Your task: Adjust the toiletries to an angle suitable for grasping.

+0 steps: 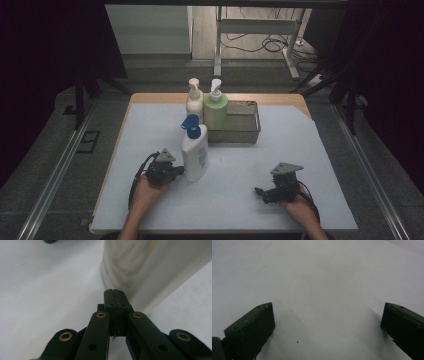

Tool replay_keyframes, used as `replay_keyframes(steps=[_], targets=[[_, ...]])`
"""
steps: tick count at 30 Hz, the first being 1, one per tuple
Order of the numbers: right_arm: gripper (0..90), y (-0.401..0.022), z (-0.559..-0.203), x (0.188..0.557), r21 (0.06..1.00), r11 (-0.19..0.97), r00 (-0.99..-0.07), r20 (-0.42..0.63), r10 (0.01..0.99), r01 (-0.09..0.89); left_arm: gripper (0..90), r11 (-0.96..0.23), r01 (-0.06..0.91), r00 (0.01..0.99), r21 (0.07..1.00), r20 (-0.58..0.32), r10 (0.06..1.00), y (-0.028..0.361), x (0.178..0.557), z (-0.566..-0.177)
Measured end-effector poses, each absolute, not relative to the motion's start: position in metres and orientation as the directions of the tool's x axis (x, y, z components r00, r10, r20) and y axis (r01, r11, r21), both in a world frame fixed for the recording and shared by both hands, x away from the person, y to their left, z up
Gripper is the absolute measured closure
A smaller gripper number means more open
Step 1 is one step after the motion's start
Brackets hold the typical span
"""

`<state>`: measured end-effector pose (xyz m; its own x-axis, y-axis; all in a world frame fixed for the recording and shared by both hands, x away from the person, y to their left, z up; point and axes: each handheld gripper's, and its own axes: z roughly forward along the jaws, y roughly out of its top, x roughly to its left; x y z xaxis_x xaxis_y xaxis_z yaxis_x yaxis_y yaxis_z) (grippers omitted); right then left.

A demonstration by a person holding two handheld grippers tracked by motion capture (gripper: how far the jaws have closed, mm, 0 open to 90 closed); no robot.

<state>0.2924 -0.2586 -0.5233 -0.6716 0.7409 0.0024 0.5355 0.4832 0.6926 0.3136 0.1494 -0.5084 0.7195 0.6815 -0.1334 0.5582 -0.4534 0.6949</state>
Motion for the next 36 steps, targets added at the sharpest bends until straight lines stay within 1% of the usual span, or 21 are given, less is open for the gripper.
replay_keyframes(steps=[17,36], targets=[[0.0,-0.259,-0.523,0.292,0.692,0.483,-0.672,0.003,0.741,0.536,88.8,-0.508,0.521,0.780,0.686,-0.140,0.610,0.118,0.304,-0.508],[0.0,-0.259,-0.523,0.292,0.691,0.485,-0.672,0.002,0.740,0.536,88.7,-0.516,0.518,0.803,0.682,-0.179,0.569,0.084,0.302,-0.515]])
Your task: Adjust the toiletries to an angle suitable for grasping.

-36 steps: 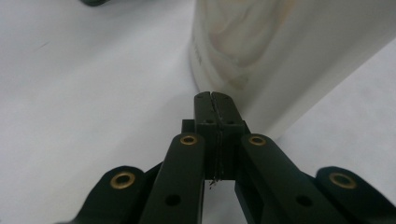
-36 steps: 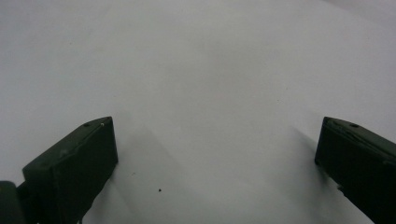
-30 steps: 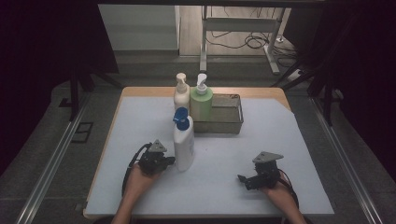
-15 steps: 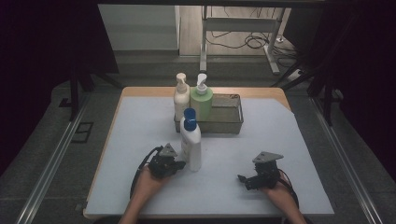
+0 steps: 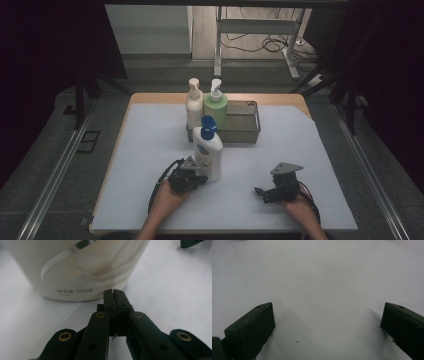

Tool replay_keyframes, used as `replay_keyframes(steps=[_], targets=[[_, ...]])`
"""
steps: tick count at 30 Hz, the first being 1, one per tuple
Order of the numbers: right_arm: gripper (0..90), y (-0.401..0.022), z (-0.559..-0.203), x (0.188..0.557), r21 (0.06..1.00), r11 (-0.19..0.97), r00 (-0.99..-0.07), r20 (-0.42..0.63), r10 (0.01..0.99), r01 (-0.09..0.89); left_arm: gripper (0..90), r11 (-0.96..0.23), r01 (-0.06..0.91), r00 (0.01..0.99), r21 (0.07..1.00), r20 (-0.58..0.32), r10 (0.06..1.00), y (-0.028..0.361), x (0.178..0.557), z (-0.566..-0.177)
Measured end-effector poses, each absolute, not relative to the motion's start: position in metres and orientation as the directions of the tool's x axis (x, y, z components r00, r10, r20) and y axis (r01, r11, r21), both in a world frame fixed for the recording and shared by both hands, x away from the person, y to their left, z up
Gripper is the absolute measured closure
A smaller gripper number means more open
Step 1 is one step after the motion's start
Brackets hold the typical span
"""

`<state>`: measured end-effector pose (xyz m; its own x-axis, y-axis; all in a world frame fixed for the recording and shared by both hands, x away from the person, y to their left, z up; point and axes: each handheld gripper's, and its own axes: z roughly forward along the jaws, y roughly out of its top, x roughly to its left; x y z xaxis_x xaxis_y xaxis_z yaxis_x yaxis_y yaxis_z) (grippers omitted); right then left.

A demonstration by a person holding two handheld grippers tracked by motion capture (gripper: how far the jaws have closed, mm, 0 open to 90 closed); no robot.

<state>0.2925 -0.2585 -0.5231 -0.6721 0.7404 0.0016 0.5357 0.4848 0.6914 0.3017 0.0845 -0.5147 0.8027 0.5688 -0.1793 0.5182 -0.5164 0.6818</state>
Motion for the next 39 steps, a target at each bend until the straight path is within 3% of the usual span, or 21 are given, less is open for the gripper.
replay_keyframes(steps=[11,21,39], targets=[[0.0,-0.258,-0.522,0.293,0.679,0.490,-0.672,0.006,0.741,0.546,81.8,-0.495,0.521,0.789,0.695,-0.172,0.589,0.093,0.296,-0.506],[2.4,-0.258,-0.517,0.293,0.675,0.497,-0.687,0.021,0.726,0.546,55.5,-0.472,0.523,0.756,0.710,-0.130,0.642,0.114,0.276,-0.500],[0.0,-0.241,-0.491,0.284,0.713,0.530,-0.750,-0.008,0.662,0.460,19.2,-0.443,0.588,0.662,0.676,-0.087,0.745,0.144,0.252,-0.515]])
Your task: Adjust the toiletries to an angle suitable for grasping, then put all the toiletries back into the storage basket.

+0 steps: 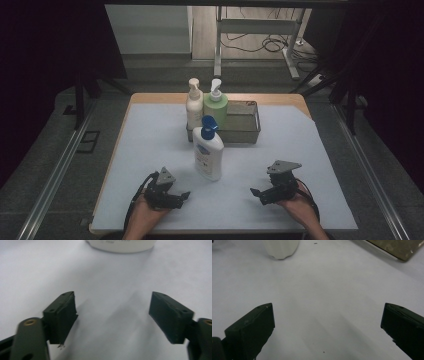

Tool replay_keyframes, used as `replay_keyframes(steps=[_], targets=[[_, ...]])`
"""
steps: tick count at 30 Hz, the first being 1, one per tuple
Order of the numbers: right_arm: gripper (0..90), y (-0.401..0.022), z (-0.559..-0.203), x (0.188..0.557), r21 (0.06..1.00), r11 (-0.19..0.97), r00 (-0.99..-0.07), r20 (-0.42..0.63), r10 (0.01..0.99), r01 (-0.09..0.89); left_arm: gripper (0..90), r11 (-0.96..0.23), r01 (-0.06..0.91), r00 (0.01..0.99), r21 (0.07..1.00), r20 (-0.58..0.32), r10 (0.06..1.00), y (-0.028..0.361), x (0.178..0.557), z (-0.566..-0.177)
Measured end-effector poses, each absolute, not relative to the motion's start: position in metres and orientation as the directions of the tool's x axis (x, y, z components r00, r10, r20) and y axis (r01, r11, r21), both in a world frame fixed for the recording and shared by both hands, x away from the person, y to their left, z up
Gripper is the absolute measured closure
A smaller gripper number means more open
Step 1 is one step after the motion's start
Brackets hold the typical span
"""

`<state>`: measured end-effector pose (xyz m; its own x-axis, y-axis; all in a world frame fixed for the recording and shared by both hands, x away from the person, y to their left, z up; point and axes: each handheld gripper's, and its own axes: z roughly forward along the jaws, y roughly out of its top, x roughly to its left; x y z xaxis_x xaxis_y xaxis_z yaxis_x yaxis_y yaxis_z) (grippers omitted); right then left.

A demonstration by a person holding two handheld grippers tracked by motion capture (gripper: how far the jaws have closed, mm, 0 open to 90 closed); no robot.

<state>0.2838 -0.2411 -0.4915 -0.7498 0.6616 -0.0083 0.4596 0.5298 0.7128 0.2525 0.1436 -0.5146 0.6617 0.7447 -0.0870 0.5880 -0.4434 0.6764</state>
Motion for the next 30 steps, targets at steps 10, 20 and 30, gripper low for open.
replay_keyframes(steps=[10,20,30], targets=[[0.0,-0.234,-0.481,0.284,0.735,0.520,-0.772,0.009,0.635,0.436,12.7,-0.433,0.594,0.644,0.678,-0.077,0.761,0.149,0.245,-0.520],[0.0,-0.220,-0.463,0.288,0.761,0.496,-0.786,0.029,0.618,0.418,11.8,-0.453,0.568,0.648,0.687,-0.035,0.761,0.146,0.243,-0.523],[0.0,-0.194,-0.450,0.296,0.776,0.475,-0.793,0.052,0.608,0.415,11.8,-0.451,0.566,0.646,0.690,-0.032,0.762,0.146,0.243,-0.524]])
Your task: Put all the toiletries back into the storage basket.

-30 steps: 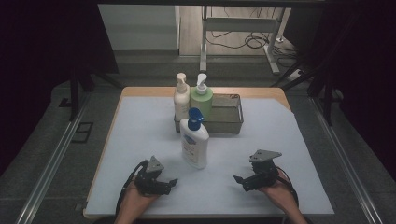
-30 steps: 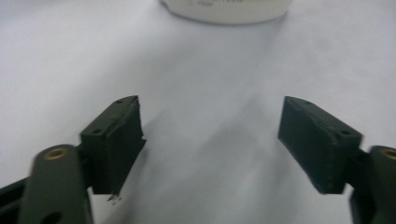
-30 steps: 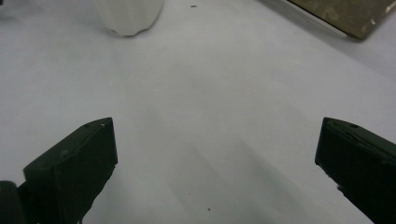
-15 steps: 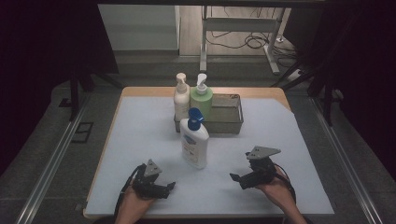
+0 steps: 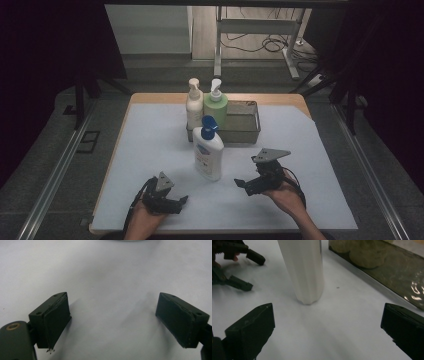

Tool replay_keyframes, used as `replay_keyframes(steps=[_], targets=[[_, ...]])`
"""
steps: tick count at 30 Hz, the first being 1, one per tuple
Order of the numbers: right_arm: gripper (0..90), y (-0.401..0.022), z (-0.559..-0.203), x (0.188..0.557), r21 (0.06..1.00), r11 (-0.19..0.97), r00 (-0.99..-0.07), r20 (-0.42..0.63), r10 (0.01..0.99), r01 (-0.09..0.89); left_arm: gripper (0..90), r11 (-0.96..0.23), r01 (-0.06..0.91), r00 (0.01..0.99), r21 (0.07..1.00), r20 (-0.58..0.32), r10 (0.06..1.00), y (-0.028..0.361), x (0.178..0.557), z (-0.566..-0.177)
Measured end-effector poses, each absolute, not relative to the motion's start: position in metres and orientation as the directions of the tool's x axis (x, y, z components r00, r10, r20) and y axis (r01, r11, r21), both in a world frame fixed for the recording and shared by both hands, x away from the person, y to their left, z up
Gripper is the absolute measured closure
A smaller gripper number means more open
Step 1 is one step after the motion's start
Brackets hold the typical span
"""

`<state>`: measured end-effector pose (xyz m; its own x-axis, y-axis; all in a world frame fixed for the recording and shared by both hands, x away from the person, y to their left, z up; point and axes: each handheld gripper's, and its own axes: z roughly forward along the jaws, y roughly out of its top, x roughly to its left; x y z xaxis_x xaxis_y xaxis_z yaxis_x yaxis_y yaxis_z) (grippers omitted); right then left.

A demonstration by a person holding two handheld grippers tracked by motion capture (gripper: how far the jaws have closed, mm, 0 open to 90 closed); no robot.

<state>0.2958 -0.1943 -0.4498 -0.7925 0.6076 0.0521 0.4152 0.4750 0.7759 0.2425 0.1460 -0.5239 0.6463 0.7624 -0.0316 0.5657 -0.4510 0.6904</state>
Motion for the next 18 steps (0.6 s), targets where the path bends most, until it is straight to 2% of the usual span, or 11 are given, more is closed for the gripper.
replay_keyframes(steps=[18], targets=[[0.8,-0.154,-0.426,0.309,0.796,0.459,-0.808,0.062,0.586,0.394,11.9,-0.451,0.568,0.647,0.689,-0.034,0.762,0.146,0.243,-0.524]])
